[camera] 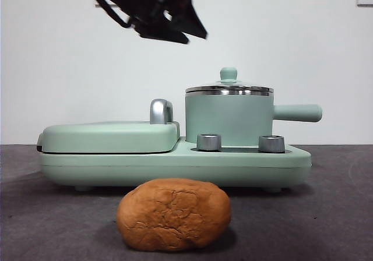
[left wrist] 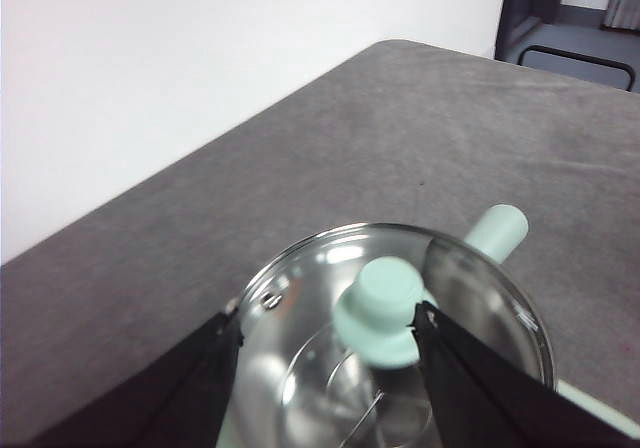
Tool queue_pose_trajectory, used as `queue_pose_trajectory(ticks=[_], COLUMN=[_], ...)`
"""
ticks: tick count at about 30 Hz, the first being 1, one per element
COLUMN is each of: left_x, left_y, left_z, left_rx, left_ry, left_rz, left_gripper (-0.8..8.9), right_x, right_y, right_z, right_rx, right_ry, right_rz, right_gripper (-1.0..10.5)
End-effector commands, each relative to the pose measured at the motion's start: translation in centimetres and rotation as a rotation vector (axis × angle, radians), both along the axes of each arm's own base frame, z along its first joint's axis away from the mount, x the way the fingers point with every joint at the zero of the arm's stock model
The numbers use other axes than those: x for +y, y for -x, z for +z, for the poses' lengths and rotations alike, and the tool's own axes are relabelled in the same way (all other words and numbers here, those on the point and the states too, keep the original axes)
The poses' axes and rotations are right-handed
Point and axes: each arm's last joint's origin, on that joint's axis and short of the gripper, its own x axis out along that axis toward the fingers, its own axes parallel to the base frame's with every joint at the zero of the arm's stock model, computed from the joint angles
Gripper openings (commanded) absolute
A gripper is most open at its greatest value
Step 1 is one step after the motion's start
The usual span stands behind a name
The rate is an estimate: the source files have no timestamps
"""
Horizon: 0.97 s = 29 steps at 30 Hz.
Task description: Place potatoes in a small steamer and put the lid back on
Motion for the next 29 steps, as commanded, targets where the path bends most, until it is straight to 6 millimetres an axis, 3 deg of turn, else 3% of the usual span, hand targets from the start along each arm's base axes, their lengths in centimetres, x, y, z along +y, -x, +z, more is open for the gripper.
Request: queue_pose_trajectory(ticks=[1, 12, 29], left_x=[-1.6, -4.9, -5.5], left_y=[-0.9, -3.4, -3.6], left_z=[-0.3, -2.6, -3.9], left_rx=[0.012, 0.074, 0.087], left_ry=[0.021, 0.081, 0.049], left_rz=[-0.016, -0.033, -0.062], left_gripper=[2.80, 2.80, 2.80], right_x=[0.0, 0.0, 0.0], right_y=[0.0, 0.0, 0.1], right_z=[0.6, 0.6, 0.5], right_rx=[-0.010, -0.010, -0.002], right_ry=[-0.015, -0.015, -0.015], right_rz=[-0.003, -0.003, -0.003], right_gripper=[2.5, 2.5, 2.5])
